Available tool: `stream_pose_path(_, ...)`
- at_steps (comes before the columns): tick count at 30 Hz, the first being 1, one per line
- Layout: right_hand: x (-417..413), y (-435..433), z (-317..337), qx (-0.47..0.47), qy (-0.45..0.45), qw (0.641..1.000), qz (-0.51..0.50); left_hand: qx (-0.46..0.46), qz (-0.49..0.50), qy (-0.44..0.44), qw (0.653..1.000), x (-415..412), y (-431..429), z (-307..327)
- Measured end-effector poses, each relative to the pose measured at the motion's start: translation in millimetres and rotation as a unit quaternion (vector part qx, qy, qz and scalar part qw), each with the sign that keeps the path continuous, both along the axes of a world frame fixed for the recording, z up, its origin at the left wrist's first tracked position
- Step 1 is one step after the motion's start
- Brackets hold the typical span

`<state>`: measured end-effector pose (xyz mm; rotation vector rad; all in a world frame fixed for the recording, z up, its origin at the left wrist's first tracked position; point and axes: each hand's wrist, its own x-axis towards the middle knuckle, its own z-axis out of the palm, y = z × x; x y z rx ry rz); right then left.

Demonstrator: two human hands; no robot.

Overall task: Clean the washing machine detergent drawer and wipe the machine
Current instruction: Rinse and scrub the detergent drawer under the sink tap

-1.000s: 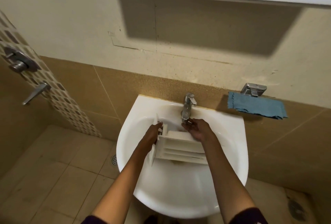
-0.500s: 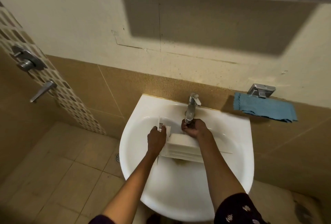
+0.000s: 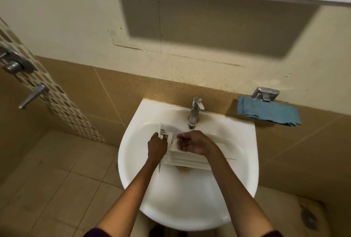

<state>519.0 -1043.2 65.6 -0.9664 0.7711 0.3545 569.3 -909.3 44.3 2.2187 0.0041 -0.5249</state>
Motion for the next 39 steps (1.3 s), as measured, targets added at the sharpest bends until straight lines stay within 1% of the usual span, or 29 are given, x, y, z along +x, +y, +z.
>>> stream_pose_path(3, -5, 0, 4, -0.132, 0.037, 0.990, 0.022, 0.000, -0.003, -0.004, 1.000, -1, 0, 1)
stream_pose_path(5, -16, -19, 3, -0.226, 0.070, 0.971, 0.020, -0.003, -0.002, -0.005, 1.000, -2, 0, 2)
stream_pose_path(6, -23, -30, 2, -0.278, 0.091, 0.956, 0.016, -0.005, -0.001, -0.005, 1.000, -2, 0, 3)
stream_pose_path(7, -30, -40, 2, -0.334, 0.118, 0.935, 0.017, -0.007, -0.001, -0.004, 1.000, -3, -1, 4)
stream_pose_path(8, -37, -47, 4, -0.397, 0.145, 0.906, 0.027, -0.006, 0.000, -0.002, 1.000, -3, -1, 5)
stream_pose_path(10, -44, -52, 3, -0.511, 0.179, 0.838, 0.065, -0.005, 0.003, -0.001, 1.000, -3, -1, 5)
stream_pose_path(11, -44, -46, 4, -0.551, 0.177, 0.812, 0.080, -0.006, 0.003, -0.001, 1.000, -2, -1, 4)
stream_pose_path(12, -41, -36, 5, -0.574, 0.157, 0.798, 0.093, -0.005, 0.002, -0.001, 1.000, -2, -1, 3)
stream_pose_path(14, -35, -6, -4, -0.589, 0.081, 0.795, 0.125, -0.002, 0.000, -0.001, 1.000, -1, -1, 2)
stream_pose_path(15, -34, 6, -9, -0.589, 0.051, 0.797, 0.125, 0.000, -0.001, 0.000, 1.000, -1, -1, 2)
stream_pose_path(17, -43, 10, -15, -0.590, 0.031, 0.803, 0.080, -0.002, -0.001, 0.000, 1.000, -2, -1, 3)
stream_pose_path(18, -50, 3, -16, -0.596, 0.036, 0.800, 0.049, -0.003, -0.001, -0.001, 1.000, -2, -1, 4)
stream_pose_path(20, -65, -23, -14, -0.601, 0.077, 0.796, 0.004, -0.006, 0.001, -0.003, 1.000, -2, -1, 4)
stream_pose_path(22, -77, -49, -9, -0.589, 0.116, 0.799, -0.033, -0.008, 0.003, -0.004, 1.000, -3, -1, 4)
stream_pose_path(25, -82, -63, -3, -0.591, 0.119, 0.798, -0.011, -0.008, 0.005, -0.002, 1.000, -4, -1, 5)
stream_pose_path(28, -81, -52, -4, -0.589, 0.079, 0.804, 0.011, -0.008, 0.005, -0.002, 1.000, -3, -1, 5)
stream_pose_path(32, -80, -47, -9, -0.574, 0.065, 0.816, -0.008, -0.007, 0.007, 0.001, 1.000, -4, -1, 6)
stream_pose_path(34, -77, -45, -10, -0.578, 0.077, 0.812, -0.022, -0.008, 0.005, 0.001, 1.000, -5, -1, 7)
stream_pose_path(37, -73, -40, -10, -0.600, 0.098, 0.793, -0.045, -0.013, 0.004, 0.000, 1.000, -5, -1, 9)
stream_pose_path(39, -71, -39, -10, -0.600, 0.107, 0.791, -0.050, -0.013, 0.004, -0.001, 1.000, -6, 0, 11)
